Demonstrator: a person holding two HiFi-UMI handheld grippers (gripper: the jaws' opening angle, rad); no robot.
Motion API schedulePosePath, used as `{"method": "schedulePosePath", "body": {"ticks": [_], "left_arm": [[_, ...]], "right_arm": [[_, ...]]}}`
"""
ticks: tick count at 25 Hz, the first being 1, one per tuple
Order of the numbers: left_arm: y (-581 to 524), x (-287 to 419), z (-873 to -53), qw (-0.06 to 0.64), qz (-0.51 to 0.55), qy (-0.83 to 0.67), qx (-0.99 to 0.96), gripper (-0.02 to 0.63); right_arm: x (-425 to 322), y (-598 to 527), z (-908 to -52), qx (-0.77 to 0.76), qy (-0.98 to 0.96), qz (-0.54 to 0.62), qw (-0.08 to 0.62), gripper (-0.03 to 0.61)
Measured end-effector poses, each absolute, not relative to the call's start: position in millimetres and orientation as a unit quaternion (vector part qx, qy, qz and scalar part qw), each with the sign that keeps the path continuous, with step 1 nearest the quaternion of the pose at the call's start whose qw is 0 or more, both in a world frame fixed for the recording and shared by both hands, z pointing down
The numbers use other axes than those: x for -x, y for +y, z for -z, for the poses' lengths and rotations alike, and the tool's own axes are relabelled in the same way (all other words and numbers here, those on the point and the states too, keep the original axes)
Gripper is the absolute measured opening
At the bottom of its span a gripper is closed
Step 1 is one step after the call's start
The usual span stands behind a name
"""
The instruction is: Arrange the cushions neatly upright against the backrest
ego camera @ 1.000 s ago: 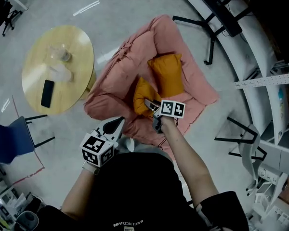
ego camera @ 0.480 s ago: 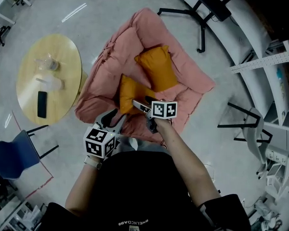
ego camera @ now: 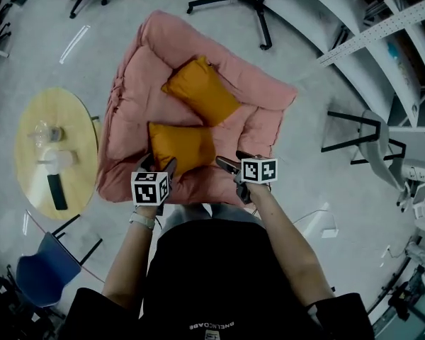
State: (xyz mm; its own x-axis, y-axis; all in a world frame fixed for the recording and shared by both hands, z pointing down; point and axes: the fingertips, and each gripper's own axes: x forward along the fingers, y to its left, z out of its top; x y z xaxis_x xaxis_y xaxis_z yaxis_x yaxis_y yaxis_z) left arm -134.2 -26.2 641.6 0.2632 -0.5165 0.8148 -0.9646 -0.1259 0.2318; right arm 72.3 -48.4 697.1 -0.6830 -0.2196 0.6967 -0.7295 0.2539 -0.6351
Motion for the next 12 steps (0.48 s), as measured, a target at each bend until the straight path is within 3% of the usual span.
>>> {"method": "schedulePosePath", "body": {"ticks": [6,12], "left_arm": [[-28,129,-671,0.406,-0.334,-0.517,-0.675,0.318],[-33,123,-672,0.453,-0.296,-0.494,-0.681,0.184]], "right_arm": [[-105,-23,-705,-0.351,-0.726,-0.543,0.233,0.393],[-108,-9,-710,-0.363,-0.715,-0.549,0.235,0.393]]}}
